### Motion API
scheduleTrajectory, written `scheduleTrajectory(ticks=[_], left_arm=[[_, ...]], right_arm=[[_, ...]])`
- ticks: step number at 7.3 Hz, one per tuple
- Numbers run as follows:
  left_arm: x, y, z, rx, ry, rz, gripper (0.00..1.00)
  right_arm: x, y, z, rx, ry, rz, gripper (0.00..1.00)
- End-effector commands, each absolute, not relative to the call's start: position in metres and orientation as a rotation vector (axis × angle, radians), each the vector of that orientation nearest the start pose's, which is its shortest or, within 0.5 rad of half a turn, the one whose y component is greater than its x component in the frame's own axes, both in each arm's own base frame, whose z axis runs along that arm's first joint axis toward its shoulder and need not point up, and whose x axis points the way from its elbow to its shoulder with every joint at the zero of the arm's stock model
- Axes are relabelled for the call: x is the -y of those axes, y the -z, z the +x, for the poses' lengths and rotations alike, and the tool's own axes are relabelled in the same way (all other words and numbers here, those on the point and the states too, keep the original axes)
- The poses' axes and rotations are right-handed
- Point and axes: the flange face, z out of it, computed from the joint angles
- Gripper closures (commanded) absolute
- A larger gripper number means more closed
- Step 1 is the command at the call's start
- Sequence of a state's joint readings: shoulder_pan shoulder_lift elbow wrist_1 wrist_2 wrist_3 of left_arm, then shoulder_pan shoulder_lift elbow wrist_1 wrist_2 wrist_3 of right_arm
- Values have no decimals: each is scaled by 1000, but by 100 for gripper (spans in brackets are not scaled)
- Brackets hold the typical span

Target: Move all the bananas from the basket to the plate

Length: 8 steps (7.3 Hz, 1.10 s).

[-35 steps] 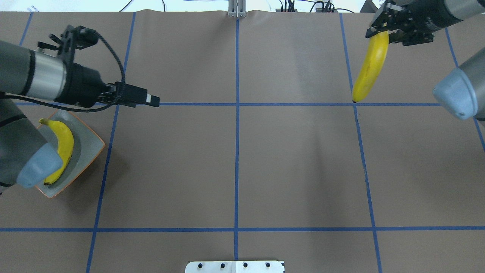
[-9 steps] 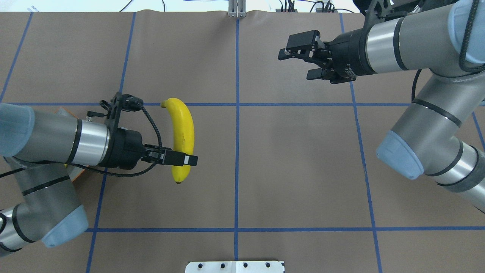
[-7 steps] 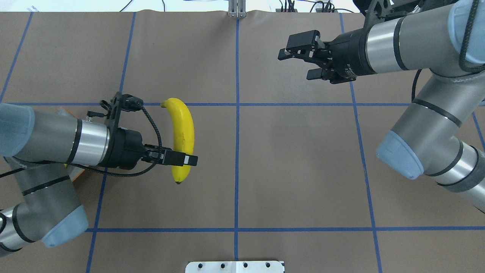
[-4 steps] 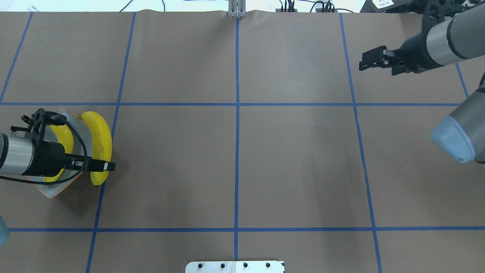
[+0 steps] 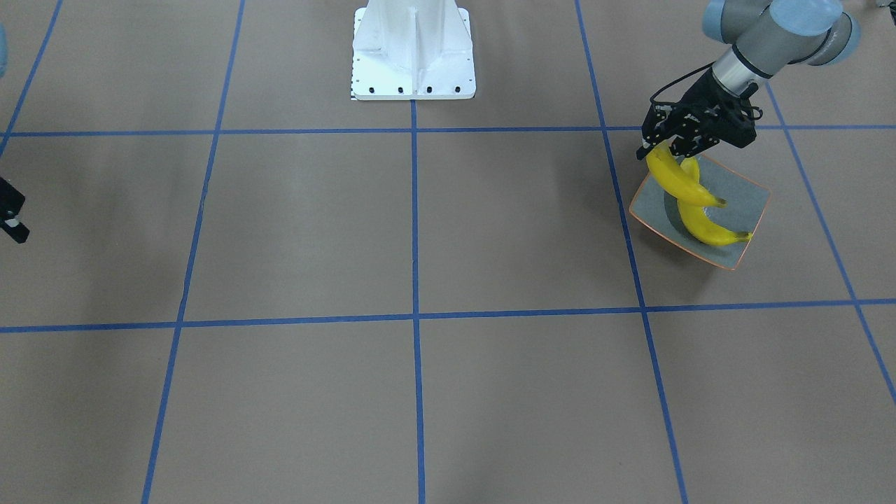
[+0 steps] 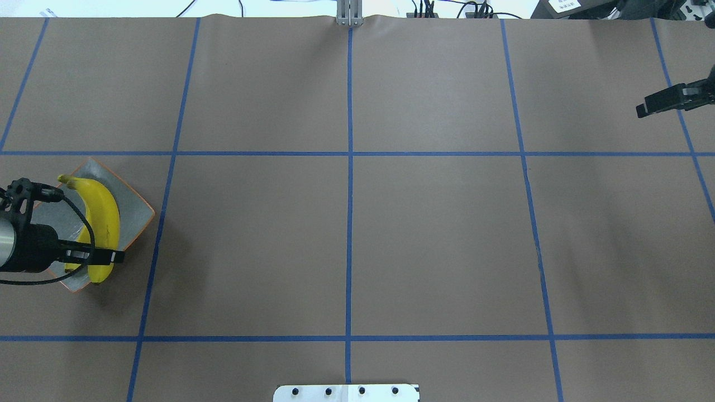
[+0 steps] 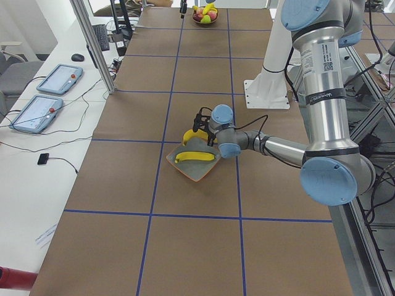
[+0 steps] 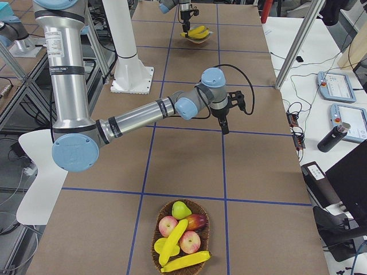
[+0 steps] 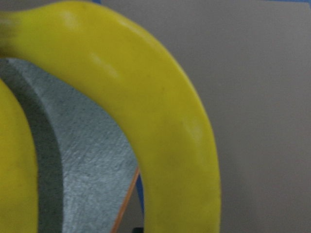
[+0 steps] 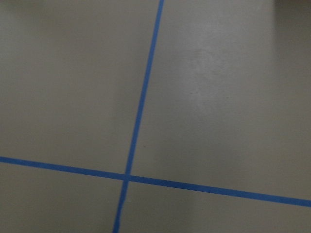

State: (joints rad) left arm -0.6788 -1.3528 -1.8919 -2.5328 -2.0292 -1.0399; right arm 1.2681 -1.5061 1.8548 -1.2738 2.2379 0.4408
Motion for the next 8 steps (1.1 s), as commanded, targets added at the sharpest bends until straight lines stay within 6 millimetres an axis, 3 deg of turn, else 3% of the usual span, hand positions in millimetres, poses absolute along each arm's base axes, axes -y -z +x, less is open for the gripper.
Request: scheduleTrajectory(ticks=[1,3,4,6,8], left_arm=[[345,-513,277,-995,-161,268,84],[346,-519,276,-984,-170,271,10],[349,-518,274,-985,-165,278,1],[363,-497,252,-1020,-164,323,0],[391,-456,206,-1147,-148,326,0]], right_arm=[[526,-497,-44,817,164,352,0],[527,-502,-33,815,156,356,0],[527,-504,-30,813,151,354,0],[529,-522,-15,793,176,359,0],[532,-576,21,745,260,361,0]])
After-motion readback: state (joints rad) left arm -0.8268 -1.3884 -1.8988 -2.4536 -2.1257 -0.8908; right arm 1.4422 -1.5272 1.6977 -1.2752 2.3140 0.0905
